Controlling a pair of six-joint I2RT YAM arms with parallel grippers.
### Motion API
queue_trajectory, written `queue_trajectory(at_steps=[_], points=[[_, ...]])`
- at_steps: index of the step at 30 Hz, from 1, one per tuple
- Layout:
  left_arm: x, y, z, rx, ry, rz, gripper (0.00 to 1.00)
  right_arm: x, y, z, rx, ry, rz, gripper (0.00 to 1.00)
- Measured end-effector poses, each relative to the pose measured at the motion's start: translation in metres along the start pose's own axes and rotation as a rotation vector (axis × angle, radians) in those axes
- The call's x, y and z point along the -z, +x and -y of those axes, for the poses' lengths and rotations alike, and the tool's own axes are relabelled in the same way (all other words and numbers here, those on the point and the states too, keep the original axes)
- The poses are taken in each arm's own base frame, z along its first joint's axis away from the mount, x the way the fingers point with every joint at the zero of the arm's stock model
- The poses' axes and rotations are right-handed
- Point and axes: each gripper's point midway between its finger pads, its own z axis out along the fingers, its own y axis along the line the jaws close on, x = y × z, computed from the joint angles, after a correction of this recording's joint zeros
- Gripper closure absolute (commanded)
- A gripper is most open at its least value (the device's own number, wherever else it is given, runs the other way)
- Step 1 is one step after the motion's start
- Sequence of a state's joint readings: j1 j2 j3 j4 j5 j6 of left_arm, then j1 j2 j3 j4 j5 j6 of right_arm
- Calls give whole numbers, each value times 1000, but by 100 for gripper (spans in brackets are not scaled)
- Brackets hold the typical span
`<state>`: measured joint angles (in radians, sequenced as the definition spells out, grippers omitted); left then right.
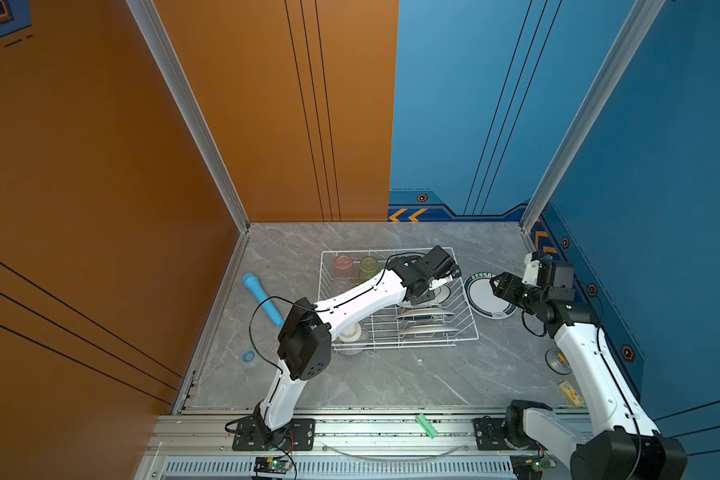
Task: Unload the mixed dishes from the dish rack
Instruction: 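Grip the next white plate in the rack with the left gripper while the right opens, then lift the white plate out with the left gripper while the right gripper grasps its rim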
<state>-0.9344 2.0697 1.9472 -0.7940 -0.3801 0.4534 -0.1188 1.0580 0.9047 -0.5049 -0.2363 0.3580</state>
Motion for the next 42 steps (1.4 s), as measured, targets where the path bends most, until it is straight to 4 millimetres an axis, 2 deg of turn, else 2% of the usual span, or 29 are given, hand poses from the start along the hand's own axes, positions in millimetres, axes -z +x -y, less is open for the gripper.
queue_trajectory(at_steps=[5,8,11,17,22,25,30,36,42], points=[[3,2,-1,3,-19,0,100,1,1,-3,1,-19,3,27],[15,3,-8,28,-39,14,100,2,2,-5,3,-36,7,27],[37,1,-22,81,-71,48,100,2,3,-8,4,-56,5,28],[94,-9,-60,246,-132,183,100,1,5,-18,8,-115,4,28],[124,1,-88,424,-78,299,100,10,6,-44,24,-266,16,30],[129,15,-100,555,7,366,100,18,5,-66,29,-397,19,31],[122,29,-103,734,176,451,100,28,6,-96,24,-591,13,34],[116,16,-86,856,415,553,100,29,11,-121,-8,-758,-26,37],[128,-2,-84,918,580,672,100,30,12,-139,-7,-841,-48,38]])
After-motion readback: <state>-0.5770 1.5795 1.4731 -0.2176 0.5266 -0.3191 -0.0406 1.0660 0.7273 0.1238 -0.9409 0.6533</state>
